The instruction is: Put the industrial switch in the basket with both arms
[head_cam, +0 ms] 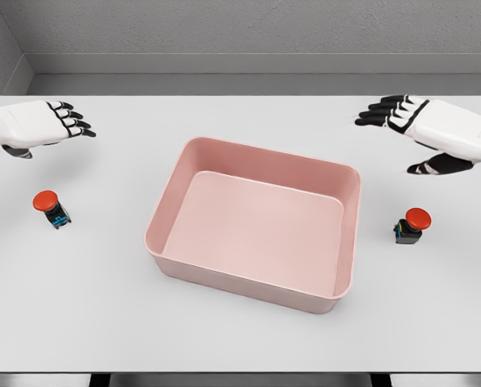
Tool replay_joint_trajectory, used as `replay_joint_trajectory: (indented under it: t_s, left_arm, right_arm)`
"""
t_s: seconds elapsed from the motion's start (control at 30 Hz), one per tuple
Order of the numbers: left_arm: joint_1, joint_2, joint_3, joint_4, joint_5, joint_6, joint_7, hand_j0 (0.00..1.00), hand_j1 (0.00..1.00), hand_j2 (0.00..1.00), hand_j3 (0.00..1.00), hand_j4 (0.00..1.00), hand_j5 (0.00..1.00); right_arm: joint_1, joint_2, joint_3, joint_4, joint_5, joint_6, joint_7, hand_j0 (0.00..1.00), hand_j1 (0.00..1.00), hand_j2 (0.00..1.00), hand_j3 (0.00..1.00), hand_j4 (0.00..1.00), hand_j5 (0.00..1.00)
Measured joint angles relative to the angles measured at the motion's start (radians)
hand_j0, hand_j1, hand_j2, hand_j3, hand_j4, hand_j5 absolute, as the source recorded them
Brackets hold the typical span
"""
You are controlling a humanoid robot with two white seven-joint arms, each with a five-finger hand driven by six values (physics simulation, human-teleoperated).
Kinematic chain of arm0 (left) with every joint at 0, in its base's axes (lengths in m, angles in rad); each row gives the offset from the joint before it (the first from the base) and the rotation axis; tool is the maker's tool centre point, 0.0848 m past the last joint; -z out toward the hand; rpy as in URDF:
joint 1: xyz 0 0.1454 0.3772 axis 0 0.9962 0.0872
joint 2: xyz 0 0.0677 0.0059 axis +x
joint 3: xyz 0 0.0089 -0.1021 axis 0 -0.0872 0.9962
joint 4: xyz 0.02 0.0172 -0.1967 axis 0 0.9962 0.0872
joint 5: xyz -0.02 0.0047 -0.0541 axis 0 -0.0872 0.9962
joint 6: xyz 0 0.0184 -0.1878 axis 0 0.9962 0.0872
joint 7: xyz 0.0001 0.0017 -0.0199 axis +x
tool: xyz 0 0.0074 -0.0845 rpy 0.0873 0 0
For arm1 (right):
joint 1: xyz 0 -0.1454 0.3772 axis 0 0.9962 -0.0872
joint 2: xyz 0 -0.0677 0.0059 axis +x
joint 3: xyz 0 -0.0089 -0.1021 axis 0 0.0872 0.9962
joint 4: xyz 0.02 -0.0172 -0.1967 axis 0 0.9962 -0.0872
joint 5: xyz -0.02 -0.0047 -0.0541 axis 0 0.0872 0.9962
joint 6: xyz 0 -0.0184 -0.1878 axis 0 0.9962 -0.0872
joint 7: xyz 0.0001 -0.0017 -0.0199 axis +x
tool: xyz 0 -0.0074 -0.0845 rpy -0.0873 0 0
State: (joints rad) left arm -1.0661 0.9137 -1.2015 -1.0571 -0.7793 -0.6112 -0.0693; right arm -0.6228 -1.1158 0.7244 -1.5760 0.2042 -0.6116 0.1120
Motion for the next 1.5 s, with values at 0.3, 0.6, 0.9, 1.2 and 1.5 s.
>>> replay_joint_trajectory:
  t_s: [0.3,0.6,0.9,1.2,1.5]
  left_arm:
    - [0.001,0.026,-0.033,0.001,0.000,0.000,0.000,1.00,1.00,1.00,1.00,1.00,1.00]
    - [-0.018,0.080,-0.115,-0.019,0.007,0.000,0.004,1.00,1.00,1.00,1.00,1.00,1.00]
    - [-0.017,0.152,-0.149,-0.114,0.049,0.000,0.019,1.00,1.00,1.00,1.00,1.00,1.00]
    - [-0.017,0.174,-0.220,-0.148,0.136,0.000,0.021,1.00,1.00,1.00,1.00,1.00,1.00]
    - [-0.015,0.212,-0.258,-0.187,0.189,0.000,0.023,1.00,1.00,1.00,1.00,1.00,1.00]
  right_arm:
    - [0.077,-0.127,-0.026,-0.004,0.008,0.000,0.027,1.00,1.00,1.00,1.00,1.00,1.00]
    - [0.160,-0.148,-0.029,-0.050,0.040,0.000,0.089,1.00,1.00,1.00,1.00,1.00,1.00]
    - [0.199,-0.130,-0.030,-0.040,0.081,0.000,0.094,1.00,1.00,1.00,1.00,1.00,1.00]
    - [0.230,-0.103,-0.058,-0.033,0.092,0.000,0.111,1.00,1.00,1.00,1.00,1.00,1.00]
    - [0.256,-0.080,-0.065,-0.037,0.095,-0.001,0.153,1.00,1.00,1.00,1.00,1.00,1.00]
